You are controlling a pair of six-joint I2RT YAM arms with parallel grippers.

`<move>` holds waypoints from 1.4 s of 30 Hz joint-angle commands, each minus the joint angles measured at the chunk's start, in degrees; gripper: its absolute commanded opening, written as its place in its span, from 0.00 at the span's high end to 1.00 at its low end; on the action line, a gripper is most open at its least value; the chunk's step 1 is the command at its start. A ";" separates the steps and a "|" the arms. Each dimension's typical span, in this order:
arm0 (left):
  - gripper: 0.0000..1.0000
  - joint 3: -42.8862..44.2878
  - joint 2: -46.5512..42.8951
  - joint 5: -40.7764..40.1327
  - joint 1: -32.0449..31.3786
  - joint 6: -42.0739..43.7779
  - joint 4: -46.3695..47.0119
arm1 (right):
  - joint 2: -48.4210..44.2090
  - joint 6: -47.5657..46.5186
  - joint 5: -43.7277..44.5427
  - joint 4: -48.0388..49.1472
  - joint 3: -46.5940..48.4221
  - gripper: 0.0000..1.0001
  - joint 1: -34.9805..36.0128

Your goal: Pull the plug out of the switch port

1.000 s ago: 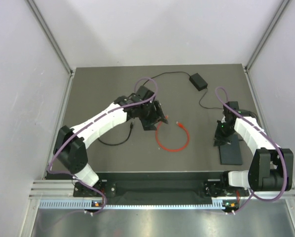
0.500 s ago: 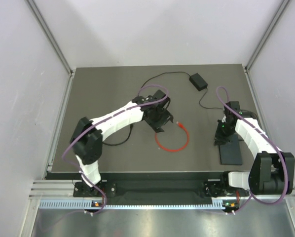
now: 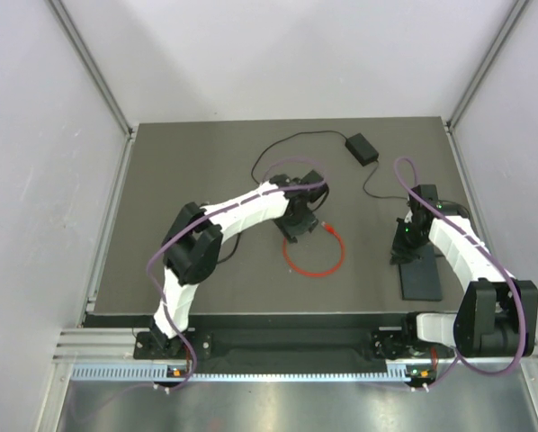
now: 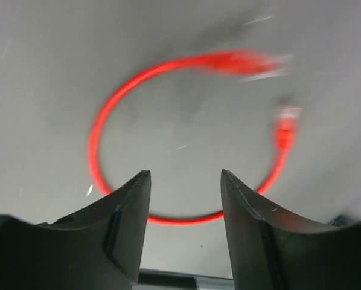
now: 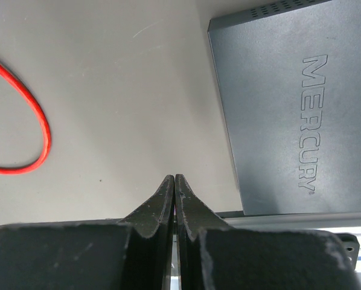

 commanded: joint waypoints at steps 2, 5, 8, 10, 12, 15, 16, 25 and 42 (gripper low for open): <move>0.44 15.43 6.70 -4.31 2.06 28.88 -5.63 | -1.39 -0.80 -0.25 1.18 0.94 0.99 1.18; 0.40 17.31 8.47 -0.62 1.88 41.93 -4.15 | -1.30 -0.80 -0.34 1.27 0.86 0.99 1.18; 0.37 13.97 7.51 -2.44 1.97 48.38 -3.43 | -1.04 -0.80 -0.34 1.36 0.94 0.99 1.18; 0.35 11.42 5.67 -2.63 1.97 52.08 -0.82 | -0.95 -0.89 -0.34 1.45 0.94 0.99 1.18; 0.33 8.43 4.78 -2.03 2.06 56.56 0.77 | -0.95 -0.89 -0.34 1.36 0.94 0.99 1.27; 0.33 5.26 3.64 1.84 2.15 62.89 5.34 | -1.04 -0.98 -0.43 1.36 0.94 0.99 1.18; 0.34 4.47 3.73 1.76 2.15 64.56 6.83 | -1.04 -0.98 -0.52 1.36 0.94 0.99 1.27; 0.40 8.94 8.29 2.02 3.55 69.94 9.13 | -1.47 -0.89 -0.52 1.18 0.94 0.99 1.62; 0.91 12.64 12.87 5.90 6.19 69.67 7.56 | -1.48 -0.80 -0.43 1.18 0.77 0.99 1.97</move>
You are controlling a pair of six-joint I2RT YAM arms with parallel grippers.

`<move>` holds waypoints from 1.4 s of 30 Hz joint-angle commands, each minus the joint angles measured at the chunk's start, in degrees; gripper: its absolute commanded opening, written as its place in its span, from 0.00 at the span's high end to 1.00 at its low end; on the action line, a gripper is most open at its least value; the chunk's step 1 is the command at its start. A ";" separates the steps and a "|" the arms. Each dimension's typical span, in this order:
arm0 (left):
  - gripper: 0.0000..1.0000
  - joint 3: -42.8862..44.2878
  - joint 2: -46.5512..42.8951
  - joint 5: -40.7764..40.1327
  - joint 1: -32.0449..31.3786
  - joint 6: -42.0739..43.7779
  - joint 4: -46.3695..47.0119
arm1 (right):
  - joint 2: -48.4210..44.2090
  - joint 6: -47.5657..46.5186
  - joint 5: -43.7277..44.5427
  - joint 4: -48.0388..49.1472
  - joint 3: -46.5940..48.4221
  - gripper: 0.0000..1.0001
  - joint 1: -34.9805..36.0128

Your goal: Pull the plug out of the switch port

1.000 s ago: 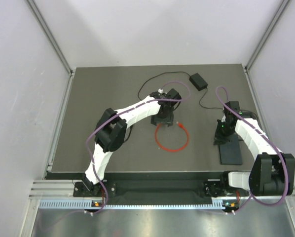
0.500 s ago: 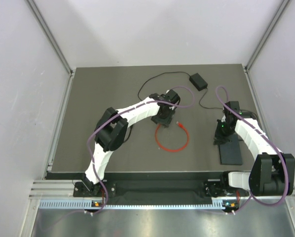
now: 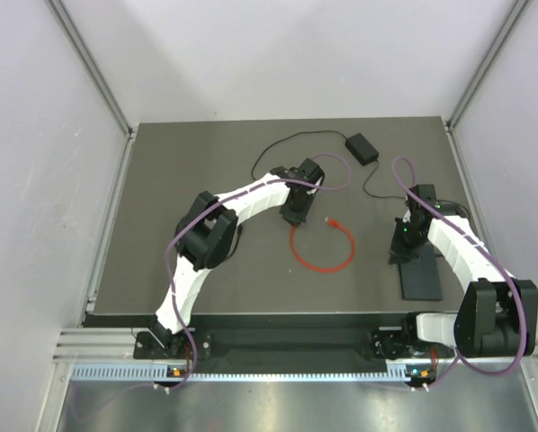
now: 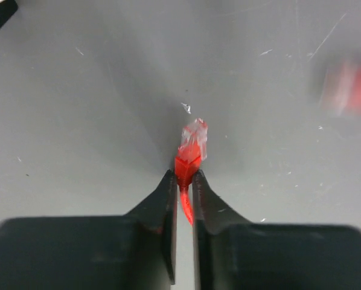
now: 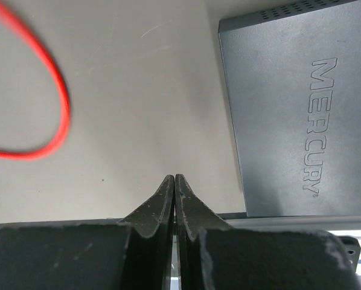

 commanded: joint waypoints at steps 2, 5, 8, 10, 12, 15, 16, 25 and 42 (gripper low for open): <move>1.00 1.99 -0.90 -1.84 0.31 0.39 -1.91 | -1.74 -0.76 -0.21 0.79 0.86 0.99 1.12; 1.00 -0.19 -5.38 -4.66 0.40 0.73 -5.78 | -1.91 -0.67 -0.21 0.70 0.77 0.99 1.47; 1.00 -5.10 -13.46 -7.73 0.40 2.75 -7.80 | -1.74 -0.67 -0.21 0.79 0.77 0.99 1.65; 1.00 -8.79 -20.05 -9.58 0.75 5.20 -9.29 | -1.74 -0.58 -0.21 0.88 0.86 0.99 1.91; 1.00 -10.65 -26.27 -11.78 2.06 6.79 -10.35 | -1.91 -0.58 -0.21 0.79 0.77 0.99 2.26; 1.00 -13.12 -33.48 -11.87 4.78 9.34 -11.67 | -1.65 -0.58 -0.47 0.88 0.77 0.99 3.05; 1.00 -13.30 -35.00 -12.05 5.58 9.96 -12.89 | -1.04 -0.67 -0.65 0.88 0.68 0.99 3.23; 1.00 -18.21 -45.99 -16.97 11.12 14.79 -16.51 | 0.19 -0.76 -1.18 1.05 0.33 1.00 4.55; 1.00 -29.03 -46.79 -20.04 17.62 24.37 -8.70 | 1.34 -0.85 -1.35 1.05 0.24 1.00 6.13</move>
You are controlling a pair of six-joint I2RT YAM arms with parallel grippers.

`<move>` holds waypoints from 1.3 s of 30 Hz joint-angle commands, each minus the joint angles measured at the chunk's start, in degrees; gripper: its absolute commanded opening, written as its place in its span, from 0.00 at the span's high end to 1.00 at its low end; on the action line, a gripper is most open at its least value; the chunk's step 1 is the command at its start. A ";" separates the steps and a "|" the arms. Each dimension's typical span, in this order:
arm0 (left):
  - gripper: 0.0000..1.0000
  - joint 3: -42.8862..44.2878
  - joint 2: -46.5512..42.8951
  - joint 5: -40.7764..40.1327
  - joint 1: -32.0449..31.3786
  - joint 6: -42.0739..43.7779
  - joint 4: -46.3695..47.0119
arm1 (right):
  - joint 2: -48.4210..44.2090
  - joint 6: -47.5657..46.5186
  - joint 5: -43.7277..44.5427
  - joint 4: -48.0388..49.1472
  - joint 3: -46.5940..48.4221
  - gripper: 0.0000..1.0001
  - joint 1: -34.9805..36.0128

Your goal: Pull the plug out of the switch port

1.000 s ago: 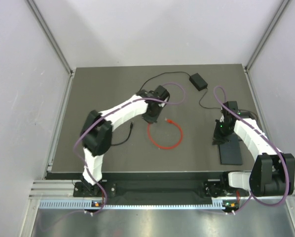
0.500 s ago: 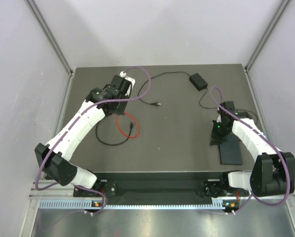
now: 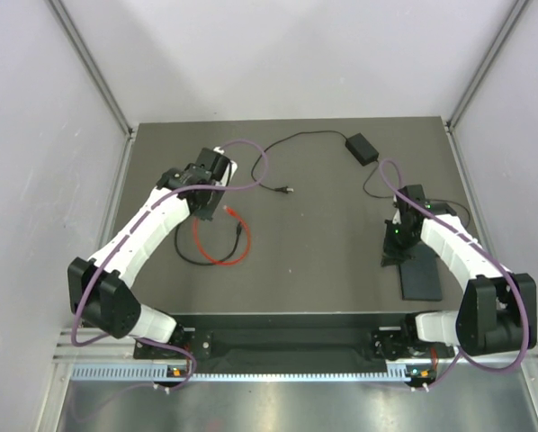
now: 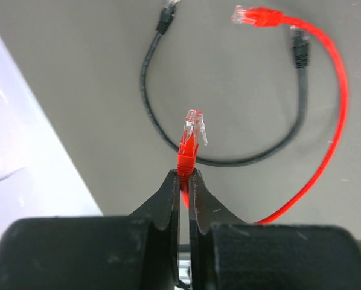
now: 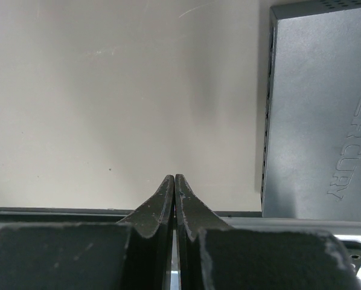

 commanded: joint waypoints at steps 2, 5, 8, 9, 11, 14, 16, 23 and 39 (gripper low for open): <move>1.00 -1.73 1.08 -3.85 0.45 6.13 5.79 | 0.33 -0.85 -0.35 0.90 0.26 1.00 1.39; 1.00 -2.26 3.10 -4.90 0.45 8.59 7.01 | 0.42 -0.76 -0.26 0.81 0.26 1.00 1.65; 1.00 -2.53 5.29 -6.31 0.62 10.62 7.46 | 0.33 -0.67 -0.09 0.72 0.09 1.00 1.83; 1.00 -2.61 5.82 -6.75 0.71 11.32 7.46 | 0.42 -0.58 -0.17 0.72 0.09 1.00 1.91; 1.00 -3.23 6.79 -8.59 0.97 12.37 8.25 | 0.42 -0.50 -0.09 0.81 0.09 1.00 2.00; 1.00 -3.93 8.46 -9.82 1.76 14.13 9.92 | 0.86 -0.49 0.26 0.72 0.09 0.99 1.91; 1.00 -4.02 9.25 -10.26 2.38 14.49 11.14 | 0.95 -0.50 0.44 0.72 0.17 1.00 1.91; 0.97 -3.15 16.27 -20.61 2.99 15.28 15.28 | 0.86 -0.23 0.35 0.72 -0.18 0.99 2.09; 0.56 16.95 28.94 -34.80 6.69 -6.74 3.87 | 1.30 -0.41 -0.61 -0.15 0.35 1.00 2.18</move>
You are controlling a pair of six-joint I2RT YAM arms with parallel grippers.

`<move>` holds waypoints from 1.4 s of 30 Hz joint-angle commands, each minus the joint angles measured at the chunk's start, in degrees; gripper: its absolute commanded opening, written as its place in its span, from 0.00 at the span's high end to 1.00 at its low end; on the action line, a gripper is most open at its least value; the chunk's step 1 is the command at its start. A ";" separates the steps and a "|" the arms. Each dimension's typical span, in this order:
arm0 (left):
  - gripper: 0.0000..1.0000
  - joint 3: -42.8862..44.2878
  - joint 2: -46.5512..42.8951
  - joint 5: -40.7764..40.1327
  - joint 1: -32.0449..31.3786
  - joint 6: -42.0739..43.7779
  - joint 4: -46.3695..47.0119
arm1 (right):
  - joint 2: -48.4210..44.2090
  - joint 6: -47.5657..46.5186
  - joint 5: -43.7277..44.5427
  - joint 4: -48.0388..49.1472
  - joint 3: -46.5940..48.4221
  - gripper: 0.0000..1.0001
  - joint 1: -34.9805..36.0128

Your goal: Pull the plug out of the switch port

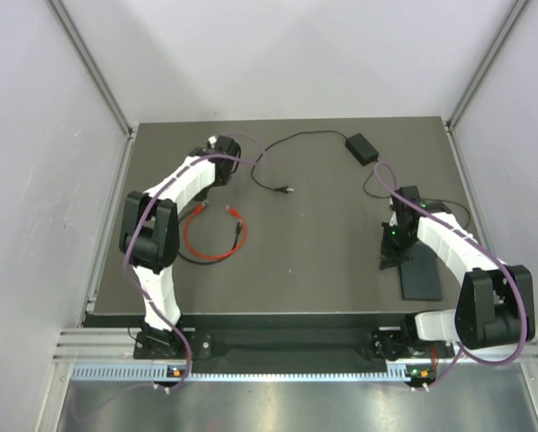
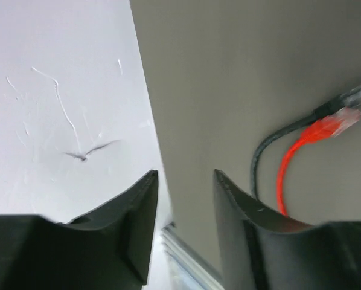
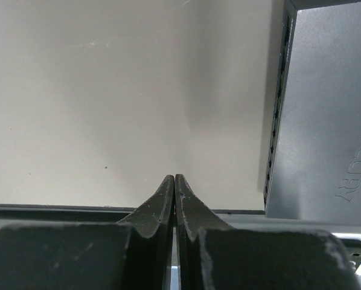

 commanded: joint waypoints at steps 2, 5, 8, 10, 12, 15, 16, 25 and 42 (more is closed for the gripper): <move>0.51 13.24 -0.47 2.38 -0.85 -13.29 -9.53 | -1.61 -0.52 -0.81 -0.42 0.90 1.00 1.00; 0.50 17.14 -2.58 14.57 -4.63 -18.49 -10.08 | -2.92 -1.13 -2.39 -1.21 1.95 0.98 1.08; 0.51 18.29 -4.95 24.77 -10.77 -23.06 -7.62 | -4.50 -1.40 -2.31 -2.70 3.97 0.92 1.08; 0.54 18.73 -6.53 30.33 -15.16 -24.29 -6.48 | -5.30 -1.40 -2.04 -3.58 5.90 0.87 1.00; 0.53 16.98 -7.68 37.97 -17.46 -26.23 -1.57 | -6.62 -1.05 -2.04 -4.89 7.74 0.84 0.91; 0.51 16.00 -8.74 45.19 -20.98 -28.43 4.59 | -8.90 0.27 -1.95 -6.74 9.85 0.80 0.73; 0.51 16.35 -8.13 46.43 -22.03 -28.69 5.56 | -9.34 0.62 -1.95 -7.27 10.47 0.79 0.12; 0.61 17.41 -1.45 72.07 -25.72 -29.31 17.78 | -8.30 7.48 -5.46 -14.65 17.33 0.80 -15.48; 0.53 18.72 15.51 83.18 -41.81 -43.02 48.28 | 2.07 12.14 -1.96 -19.67 24.72 0.76 -50.14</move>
